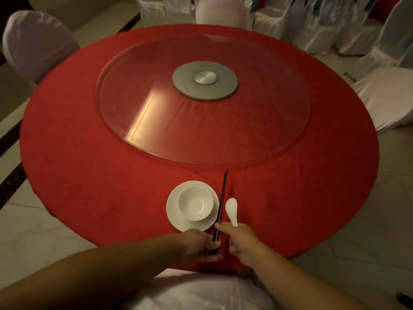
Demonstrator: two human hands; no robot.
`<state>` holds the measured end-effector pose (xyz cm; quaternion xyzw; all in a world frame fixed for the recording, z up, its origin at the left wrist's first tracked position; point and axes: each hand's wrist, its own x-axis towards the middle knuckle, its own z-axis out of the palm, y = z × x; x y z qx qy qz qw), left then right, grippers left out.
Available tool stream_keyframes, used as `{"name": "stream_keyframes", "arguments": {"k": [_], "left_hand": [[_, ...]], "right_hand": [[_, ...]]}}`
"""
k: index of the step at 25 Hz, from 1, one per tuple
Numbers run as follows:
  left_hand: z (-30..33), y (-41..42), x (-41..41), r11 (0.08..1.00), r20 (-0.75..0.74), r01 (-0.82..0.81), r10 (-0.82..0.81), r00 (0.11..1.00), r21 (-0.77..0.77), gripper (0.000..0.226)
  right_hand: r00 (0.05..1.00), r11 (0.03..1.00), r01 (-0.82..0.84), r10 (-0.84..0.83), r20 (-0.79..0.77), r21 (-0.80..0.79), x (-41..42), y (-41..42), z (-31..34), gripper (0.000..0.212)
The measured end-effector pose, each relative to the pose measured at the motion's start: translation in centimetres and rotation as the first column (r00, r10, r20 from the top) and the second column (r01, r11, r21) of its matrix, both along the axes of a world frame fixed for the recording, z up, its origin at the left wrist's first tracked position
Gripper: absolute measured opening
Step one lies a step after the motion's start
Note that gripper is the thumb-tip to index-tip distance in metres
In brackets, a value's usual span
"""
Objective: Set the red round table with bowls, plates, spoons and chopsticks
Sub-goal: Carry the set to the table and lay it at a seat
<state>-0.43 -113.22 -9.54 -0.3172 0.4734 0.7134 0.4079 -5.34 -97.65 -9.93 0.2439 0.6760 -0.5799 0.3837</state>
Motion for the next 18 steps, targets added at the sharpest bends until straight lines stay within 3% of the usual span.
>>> {"name": "stream_keyframes", "arguments": {"k": [18], "left_hand": [[-3.1,-0.5,-0.1,0.988,0.118,-0.152,0.152,0.981,-0.008,0.014]], "right_hand": [[0.999,0.999,0.036,-0.037,0.024,0.017,-0.7,-1.4,-3.2,0.032]]}}
